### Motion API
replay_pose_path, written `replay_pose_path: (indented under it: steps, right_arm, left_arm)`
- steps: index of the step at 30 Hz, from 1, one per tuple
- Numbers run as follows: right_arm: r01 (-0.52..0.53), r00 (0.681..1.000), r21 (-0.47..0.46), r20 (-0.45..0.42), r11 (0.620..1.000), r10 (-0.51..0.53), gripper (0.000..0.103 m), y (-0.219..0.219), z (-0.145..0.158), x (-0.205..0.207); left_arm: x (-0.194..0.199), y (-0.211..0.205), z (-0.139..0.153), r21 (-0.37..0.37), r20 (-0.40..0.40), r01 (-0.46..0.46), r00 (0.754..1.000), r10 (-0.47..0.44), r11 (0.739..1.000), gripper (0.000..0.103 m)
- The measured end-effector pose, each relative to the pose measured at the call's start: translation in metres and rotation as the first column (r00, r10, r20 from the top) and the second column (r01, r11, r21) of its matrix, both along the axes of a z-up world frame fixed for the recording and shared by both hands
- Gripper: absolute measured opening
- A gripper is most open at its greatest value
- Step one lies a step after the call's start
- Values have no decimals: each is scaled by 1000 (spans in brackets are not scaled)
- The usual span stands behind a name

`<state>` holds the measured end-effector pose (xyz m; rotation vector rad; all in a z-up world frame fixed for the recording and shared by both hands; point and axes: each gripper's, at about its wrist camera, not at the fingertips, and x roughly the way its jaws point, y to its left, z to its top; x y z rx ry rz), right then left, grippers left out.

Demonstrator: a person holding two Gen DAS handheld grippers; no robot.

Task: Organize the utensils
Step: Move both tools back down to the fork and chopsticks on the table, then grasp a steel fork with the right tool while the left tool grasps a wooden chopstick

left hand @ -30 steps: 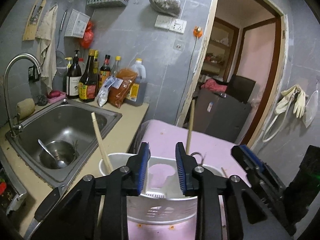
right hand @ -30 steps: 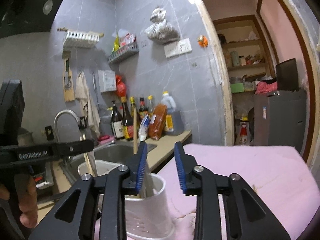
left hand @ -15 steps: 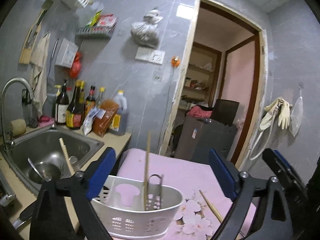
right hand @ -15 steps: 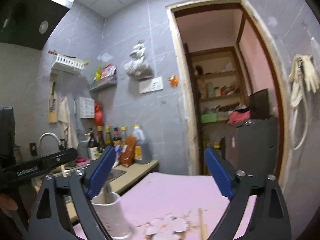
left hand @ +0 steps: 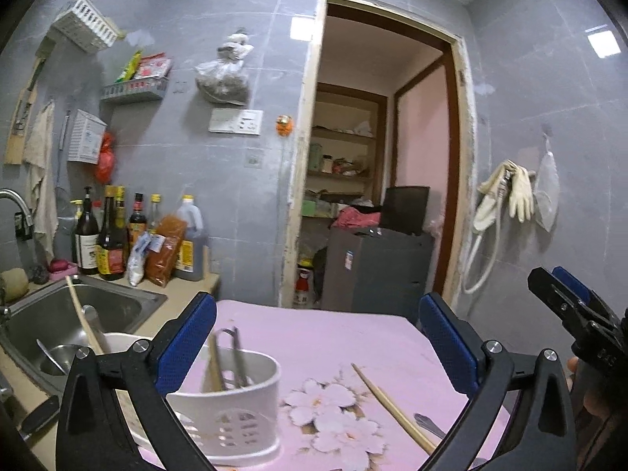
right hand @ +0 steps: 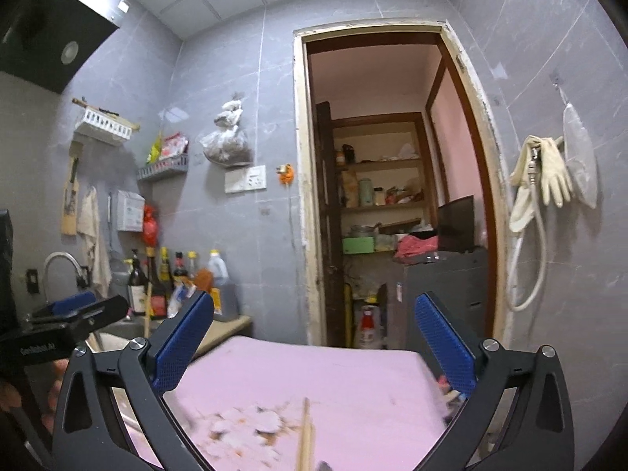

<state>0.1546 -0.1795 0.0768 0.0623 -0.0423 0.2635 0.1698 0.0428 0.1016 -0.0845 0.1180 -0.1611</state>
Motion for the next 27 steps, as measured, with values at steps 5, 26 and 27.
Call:
replay_pose_path:
  steps: [5, 26, 27]
  right_arm:
    - [37, 998, -36, -43, 999, -39, 103, -17, -12, -4]
    - [-30, 898, -173, -438, 984, -50, 91, -42, -80, 25]
    - [-45, 885, -180, -464, 983, -44, 87, -41, -84, 28]
  left_arm:
    - [2, -19, -11, 31, -42, 41, 998, -39, 999, 101]
    - [64, -69, -90, 64, -510, 166, 853, -111, 984, 101]
    - [69, -71, -93, 56, -538, 180, 834, -122, 982, 101]
